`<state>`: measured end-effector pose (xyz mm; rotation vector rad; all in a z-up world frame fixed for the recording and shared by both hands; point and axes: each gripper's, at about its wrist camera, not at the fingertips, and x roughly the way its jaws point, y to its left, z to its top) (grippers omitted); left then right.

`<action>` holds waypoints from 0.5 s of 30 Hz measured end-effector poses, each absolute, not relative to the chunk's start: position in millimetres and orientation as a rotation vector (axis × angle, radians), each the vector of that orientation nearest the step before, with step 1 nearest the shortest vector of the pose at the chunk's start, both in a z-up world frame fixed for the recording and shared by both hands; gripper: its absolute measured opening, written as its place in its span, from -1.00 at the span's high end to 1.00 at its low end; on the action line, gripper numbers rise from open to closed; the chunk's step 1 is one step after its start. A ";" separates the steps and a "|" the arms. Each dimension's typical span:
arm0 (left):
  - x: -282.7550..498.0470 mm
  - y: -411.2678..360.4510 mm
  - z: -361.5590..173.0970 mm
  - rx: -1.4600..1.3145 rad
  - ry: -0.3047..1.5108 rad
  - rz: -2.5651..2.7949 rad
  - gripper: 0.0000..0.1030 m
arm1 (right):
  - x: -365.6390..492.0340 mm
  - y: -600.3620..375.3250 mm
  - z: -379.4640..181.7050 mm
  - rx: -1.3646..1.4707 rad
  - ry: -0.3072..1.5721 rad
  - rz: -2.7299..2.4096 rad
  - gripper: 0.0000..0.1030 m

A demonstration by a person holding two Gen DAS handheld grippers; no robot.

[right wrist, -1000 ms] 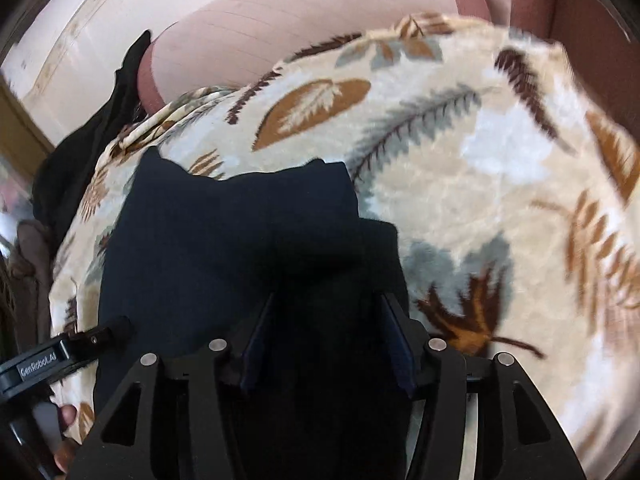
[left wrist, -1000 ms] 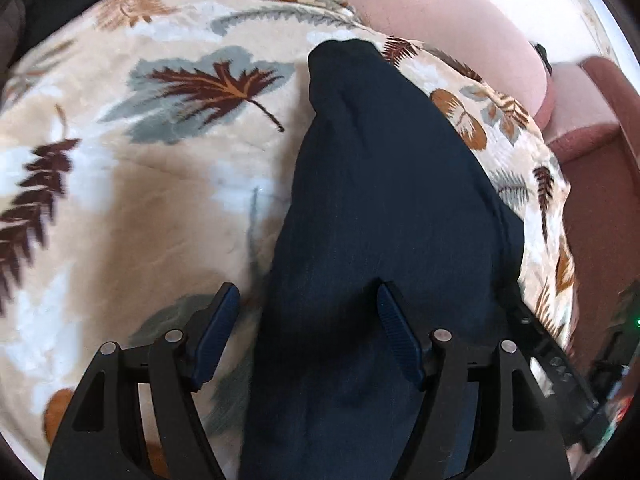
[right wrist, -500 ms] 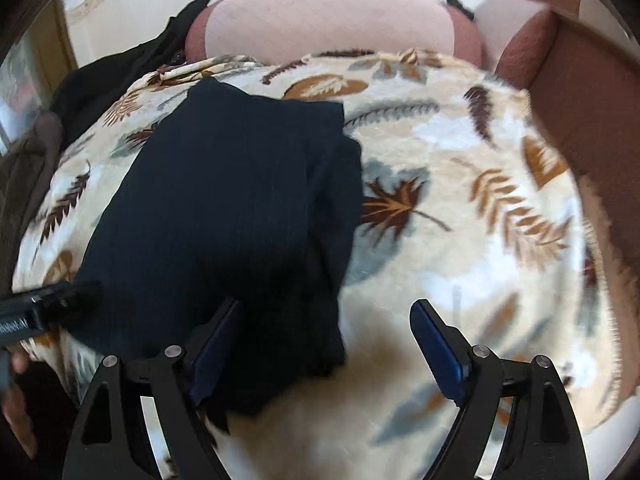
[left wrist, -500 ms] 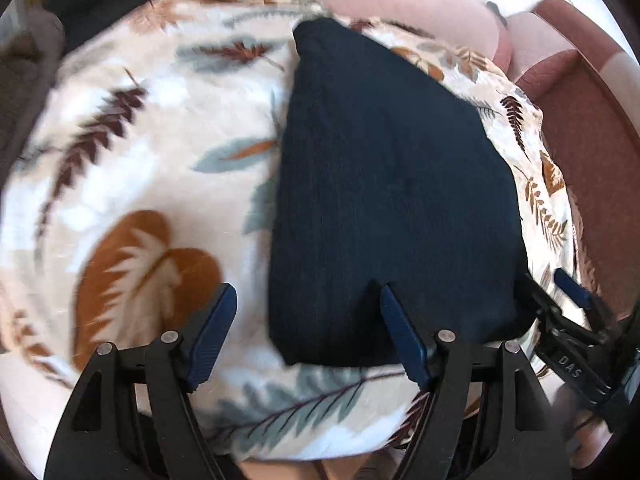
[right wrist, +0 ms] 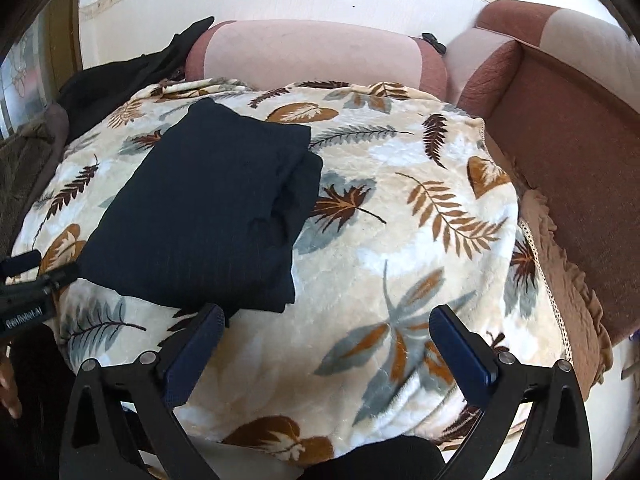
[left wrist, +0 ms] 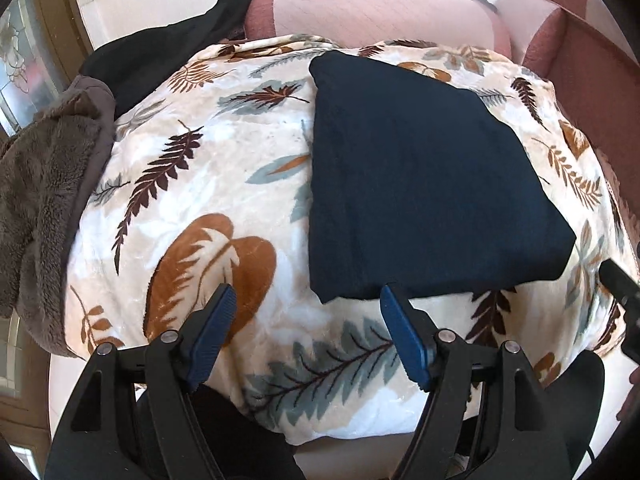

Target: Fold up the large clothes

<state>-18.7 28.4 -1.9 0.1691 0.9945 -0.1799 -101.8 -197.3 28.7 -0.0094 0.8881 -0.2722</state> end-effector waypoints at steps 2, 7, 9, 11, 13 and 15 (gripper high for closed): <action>-20.4 26.6 -3.3 0.166 1.012 -0.175 -0.44 | -104.3 -198.7 30.1 -0.006 0.881 -0.278 -0.99; -21.3 26.9 -6.2 0.149 1.025 -0.146 -0.44 | -107.6 -200.9 32.9 -0.002 0.869 -0.280 -0.99; -23.4 27.7 -5.2 0.134 1.011 -0.161 -0.45 | -108.8 -201.7 33.1 0.002 0.867 -0.281 -0.99; -28.1 23.2 -2.4 0.165 0.973 -0.173 -0.45 | -108.8 -202.9 32.8 0.004 0.872 -0.274 -0.99; -33.1 15.7 -0.7 0.212 0.948 -0.195 -0.45 | -109.0 -203.7 32.8 0.008 0.874 -0.272 -0.99; -37.4 8.9 -0.6 0.238 0.941 -0.228 -0.45 | -108.6 -204.3 32.9 0.006 0.871 -0.274 -0.99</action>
